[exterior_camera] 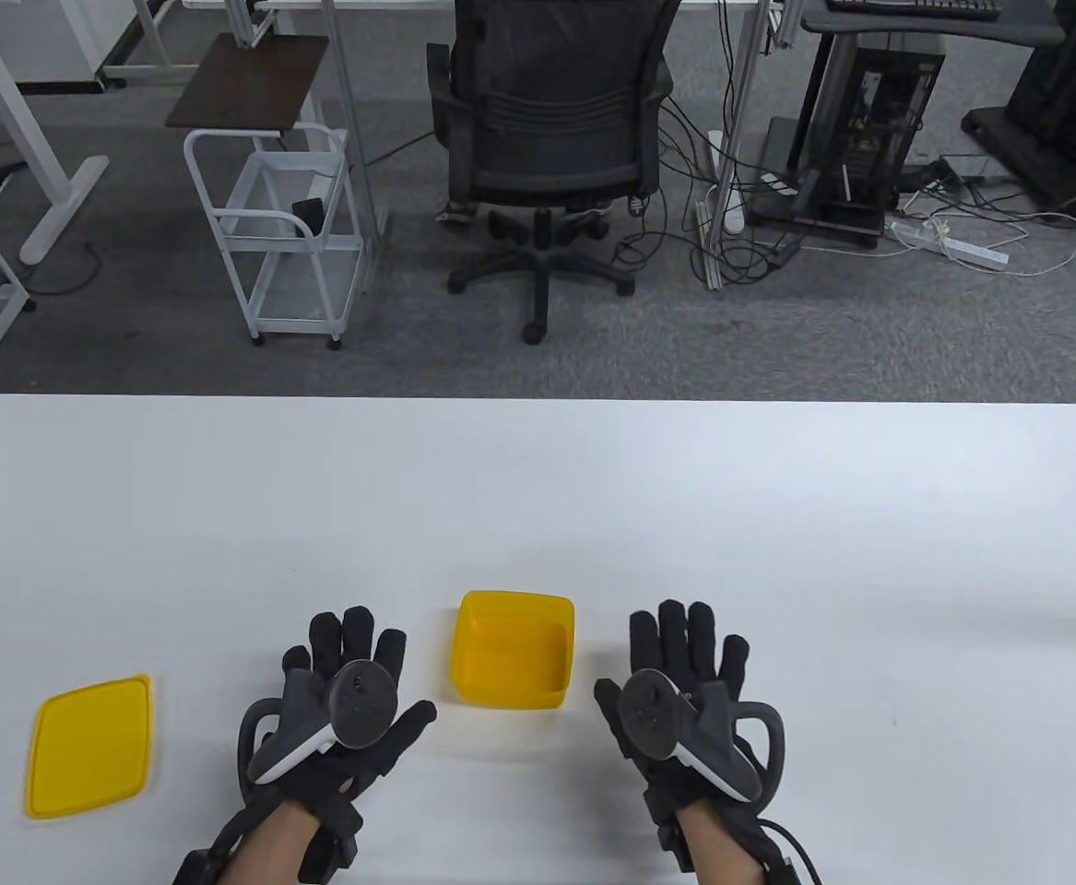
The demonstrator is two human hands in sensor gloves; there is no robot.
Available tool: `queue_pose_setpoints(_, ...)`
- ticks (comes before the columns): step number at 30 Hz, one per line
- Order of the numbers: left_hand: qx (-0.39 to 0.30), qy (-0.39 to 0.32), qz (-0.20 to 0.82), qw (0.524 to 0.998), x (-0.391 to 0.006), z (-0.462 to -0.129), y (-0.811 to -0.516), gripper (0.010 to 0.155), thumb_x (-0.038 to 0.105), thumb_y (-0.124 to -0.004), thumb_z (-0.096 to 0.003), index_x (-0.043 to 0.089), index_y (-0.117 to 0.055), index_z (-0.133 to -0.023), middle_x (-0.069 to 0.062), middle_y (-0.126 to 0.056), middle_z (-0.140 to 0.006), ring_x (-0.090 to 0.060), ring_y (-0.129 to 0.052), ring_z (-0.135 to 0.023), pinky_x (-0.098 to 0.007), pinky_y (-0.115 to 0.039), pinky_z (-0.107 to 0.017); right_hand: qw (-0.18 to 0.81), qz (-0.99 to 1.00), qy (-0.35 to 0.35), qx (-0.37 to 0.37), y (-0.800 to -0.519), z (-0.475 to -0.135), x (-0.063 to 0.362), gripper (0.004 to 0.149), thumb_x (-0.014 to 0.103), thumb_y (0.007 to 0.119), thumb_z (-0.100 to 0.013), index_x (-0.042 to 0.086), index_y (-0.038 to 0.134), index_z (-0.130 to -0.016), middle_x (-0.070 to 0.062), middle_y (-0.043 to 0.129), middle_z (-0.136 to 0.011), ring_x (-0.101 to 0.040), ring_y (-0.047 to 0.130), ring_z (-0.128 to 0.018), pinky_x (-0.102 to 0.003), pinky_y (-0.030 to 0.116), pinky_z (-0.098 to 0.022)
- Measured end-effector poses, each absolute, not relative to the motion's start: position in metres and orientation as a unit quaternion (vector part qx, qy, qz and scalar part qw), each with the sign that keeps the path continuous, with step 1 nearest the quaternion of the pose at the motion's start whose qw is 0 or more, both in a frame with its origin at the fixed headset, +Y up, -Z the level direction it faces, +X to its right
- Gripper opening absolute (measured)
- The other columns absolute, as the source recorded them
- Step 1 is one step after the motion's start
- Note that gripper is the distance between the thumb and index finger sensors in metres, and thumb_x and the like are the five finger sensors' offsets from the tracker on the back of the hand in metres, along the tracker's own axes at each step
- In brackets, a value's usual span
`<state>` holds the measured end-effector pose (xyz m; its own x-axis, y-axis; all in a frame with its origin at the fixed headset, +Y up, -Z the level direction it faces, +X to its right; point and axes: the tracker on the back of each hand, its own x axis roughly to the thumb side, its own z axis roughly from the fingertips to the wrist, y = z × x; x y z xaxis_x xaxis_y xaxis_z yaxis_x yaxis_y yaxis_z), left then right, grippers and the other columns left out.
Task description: Cover the plastic food container
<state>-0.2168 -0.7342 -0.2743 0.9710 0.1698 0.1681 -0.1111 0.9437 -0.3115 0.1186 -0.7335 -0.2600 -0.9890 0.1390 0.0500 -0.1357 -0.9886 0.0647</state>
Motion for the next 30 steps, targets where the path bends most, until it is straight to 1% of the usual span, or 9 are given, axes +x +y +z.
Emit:
queue_pose_setpoints(4,-0.153,-0.093,0.07,0.981,-0.217,-0.275,-0.736,0.082,0.063,-0.047,-0.0568,0.019,-0.013,-0.117,-0.021,0.012,-0.121,-0.051,0.016,-0.105,-0.074,-0.003,-0.074,0.082,0.994,0.056,0.034,-0.752,-0.257,0.127,0.084,0.063,0.056,-0.064,0.012,0.021,-0.12,-0.027,0.017,-0.122,-0.051,0.007,-0.107,-0.075,0.018,-0.076)
queue_pose_setpoints(6,-0.156,-0.089,0.069,0.981,-0.218,-0.276,-0.738,0.082,0.063,-0.047,-0.0568,0.019,-0.013,-0.117,-0.021,0.012,-0.121,-0.051,0.016,-0.105,-0.074,-0.002,-0.074,0.076,0.993,0.076,0.041,-0.755,-0.257,0.125,0.085,0.064,0.055,-0.063,0.012,0.018,-0.119,-0.027,0.014,-0.121,-0.051,0.005,-0.106,-0.075,0.016,-0.075)
queue_pose_setpoints(11,-0.158,-0.071,0.063,0.983,-0.219,-0.277,-0.739,0.082,0.063,-0.046,-0.057,0.018,-0.013,-0.117,-0.022,0.012,-0.121,-0.051,0.015,-0.105,-0.074,-0.003,-0.074,0.094,0.992,0.071,0.04,-0.757,-0.261,0.13,0.085,0.064,0.055,-0.064,0.011,0.018,-0.119,-0.026,0.014,-0.121,-0.05,0.004,-0.106,-0.075,0.015,-0.075)
queue_pose_setpoints(14,-0.152,-0.03,0.052,0.987,-0.224,-0.278,-0.736,0.082,0.063,-0.046,-0.0572,0.018,-0.013,-0.117,-0.021,0.011,-0.121,-0.051,0.014,-0.106,-0.074,-0.003,-0.074,0.096,0.992,0.065,0.04,-0.758,-0.264,0.135,0.085,0.064,0.054,-0.064,0.011,0.019,-0.119,-0.027,0.015,-0.121,-0.05,0.005,-0.106,-0.074,0.016,-0.075)
queue_pose_setpoints(16,-0.142,-0.006,0.055,0.988,-0.229,-0.279,-0.733,0.082,0.062,-0.047,-0.0574,0.017,-0.015,-0.118,-0.022,0.003,-0.125,-0.052,0.009,-0.109,-0.074,-0.005,-0.076,0.11,0.992,0.059,0.034,-0.758,-0.264,0.138,0.085,0.064,0.054,-0.064,0.01,0.02,-0.119,-0.027,0.016,-0.121,-0.05,0.005,-0.106,-0.074,0.016,-0.075)
queue_pose_setpoints(18,-0.145,0.015,0.063,0.987,-0.238,-0.285,-0.73,0.081,0.061,-0.048,-0.0576,0.017,-0.016,-0.118,-0.022,0.002,-0.126,-0.051,0.009,-0.11,-0.073,-0.006,-0.077,0.113,0.991,0.057,0.036,-0.758,-0.264,0.138,0.084,0.064,0.054,-0.064,0.01,0.02,-0.119,-0.027,0.016,-0.121,-0.05,0.005,-0.106,-0.074,0.016,-0.076)
queue_pose_setpoints(20,-0.136,0.048,0.057,0.988,-0.249,-0.292,-0.726,0.081,0.061,-0.048,-0.0579,0.017,-0.017,-0.118,-0.022,0.001,-0.127,-0.051,0.007,-0.111,-0.073,-0.008,-0.078,0.116,0.991,0.059,0.039,-0.759,-0.265,0.138,0.084,0.064,0.054,-0.064,0.011,0.02,-0.12,-0.027,0.015,-0.121,-0.05,0.005,-0.107,-0.074,0.016,-0.076)
queue_pose_setpoints(26,-0.114,0.199,0.045,0.972,-0.305,-0.321,-0.712,0.081,0.059,-0.052,-0.0598,0.014,-0.018,-0.118,-0.023,-0.007,-0.128,-0.052,0.0,-0.113,-0.073,-0.011,-0.08,0.112,0.991,0.061,0.041,-0.76,-0.266,0.135,0.084,0.064,0.054,-0.064,0.011,0.02,-0.12,-0.027,0.016,-0.121,-0.05,0.005,-0.107,-0.074,0.016,-0.076)
queue_pose_setpoints(30,-0.101,0.292,0.065,0.949,-0.348,-0.33,-0.715,0.074,0.054,-0.057,-0.0615,0.012,-0.034,-0.117,-0.023,-0.029,-0.128,-0.052,-0.019,-0.116,-0.071,-0.019,-0.083,0.124,0.99,0.054,0.036,-0.758,-0.266,0.137,0.082,0.062,0.054,-0.065,0.01,0.021,-0.12,-0.027,0.016,-0.121,-0.049,0.005,-0.106,-0.074,0.017,-0.076)
